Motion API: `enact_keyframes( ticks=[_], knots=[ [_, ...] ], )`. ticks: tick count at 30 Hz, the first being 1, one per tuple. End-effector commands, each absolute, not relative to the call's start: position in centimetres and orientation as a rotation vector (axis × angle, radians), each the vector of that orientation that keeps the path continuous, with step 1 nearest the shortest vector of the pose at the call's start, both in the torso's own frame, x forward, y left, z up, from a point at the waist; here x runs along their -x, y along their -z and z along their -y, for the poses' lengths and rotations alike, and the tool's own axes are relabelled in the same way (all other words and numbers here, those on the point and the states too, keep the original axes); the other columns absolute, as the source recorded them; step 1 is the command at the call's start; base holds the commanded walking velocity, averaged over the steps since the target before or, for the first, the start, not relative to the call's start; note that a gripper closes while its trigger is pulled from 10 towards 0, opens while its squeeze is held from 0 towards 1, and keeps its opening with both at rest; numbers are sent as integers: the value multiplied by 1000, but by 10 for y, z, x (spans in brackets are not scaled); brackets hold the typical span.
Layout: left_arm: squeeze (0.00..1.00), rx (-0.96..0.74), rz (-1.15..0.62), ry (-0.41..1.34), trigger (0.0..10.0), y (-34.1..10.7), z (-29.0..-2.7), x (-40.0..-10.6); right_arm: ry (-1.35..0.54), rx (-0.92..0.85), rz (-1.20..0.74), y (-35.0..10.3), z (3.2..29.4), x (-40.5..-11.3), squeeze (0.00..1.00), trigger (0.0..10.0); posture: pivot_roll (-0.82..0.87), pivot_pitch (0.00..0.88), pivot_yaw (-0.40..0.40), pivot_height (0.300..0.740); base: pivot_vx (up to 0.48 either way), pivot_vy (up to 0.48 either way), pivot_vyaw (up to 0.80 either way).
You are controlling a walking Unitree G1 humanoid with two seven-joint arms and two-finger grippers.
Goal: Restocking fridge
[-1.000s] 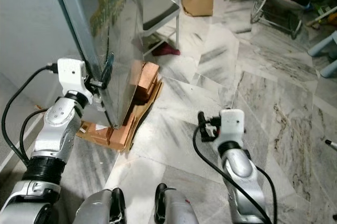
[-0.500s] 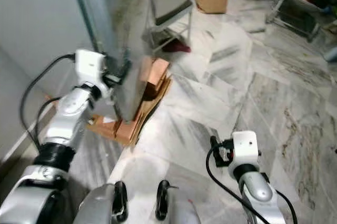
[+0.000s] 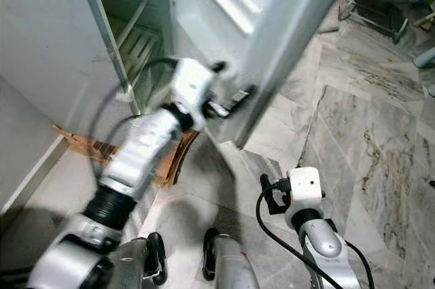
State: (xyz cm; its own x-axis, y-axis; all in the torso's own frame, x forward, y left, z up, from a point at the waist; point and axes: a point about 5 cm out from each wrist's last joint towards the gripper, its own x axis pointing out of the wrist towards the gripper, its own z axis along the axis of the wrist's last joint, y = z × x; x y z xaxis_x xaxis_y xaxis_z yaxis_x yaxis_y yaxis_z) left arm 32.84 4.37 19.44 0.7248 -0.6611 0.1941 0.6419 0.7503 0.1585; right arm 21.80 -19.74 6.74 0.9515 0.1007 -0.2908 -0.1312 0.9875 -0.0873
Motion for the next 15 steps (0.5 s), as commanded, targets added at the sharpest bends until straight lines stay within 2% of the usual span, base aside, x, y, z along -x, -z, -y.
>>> enact_keyframes(
  ticks=[1,3,5,6,9,10,14,15],
  knots=[
    [0,-73,223,705,10000,-188,-48,-325,-102,117,-300,-63,202,-214,0,10000,44,219,-107,740,0,0,0],
    [0,-71,177,624,10000,-170,-76,-321,-96,130,-247,-70,200,-219,0,10000,38,210,-95,740,0,0,0],
    [0,-64,165,603,10000,-166,-81,-320,-95,134,-234,-72,199,-221,0,10000,38,210,-95,740,0,0,0],
    [0,-56,133,540,10000,-154,-99,-315,-92,136,-208,-75,196,-225,0,10000,29,205,-86,740,0,-266,0],
    [0,-66,83,424,10000,-138,-129,-304,-100,117,-173,-78,188,-234,0,10000,31,196,-87,740,0,-392,0],
    [0,-72,54,366,10000,-131,-143,-298,-101,100,-155,-81,184,-240,0,10000,49,197,-99,740,0,-424,-750],
    [0,-78,25,297,10000,-125,-161,-291,-98,79,-141,-84,183,-248,0,10000,68,193,-106,740,0,-433,-775],
    [0,-82,28,281,10000,-125,-164,-289,-101,83,-137,-84,182,-250,0,10000,72,201,-105,740,0,-439,0]
  ],
)
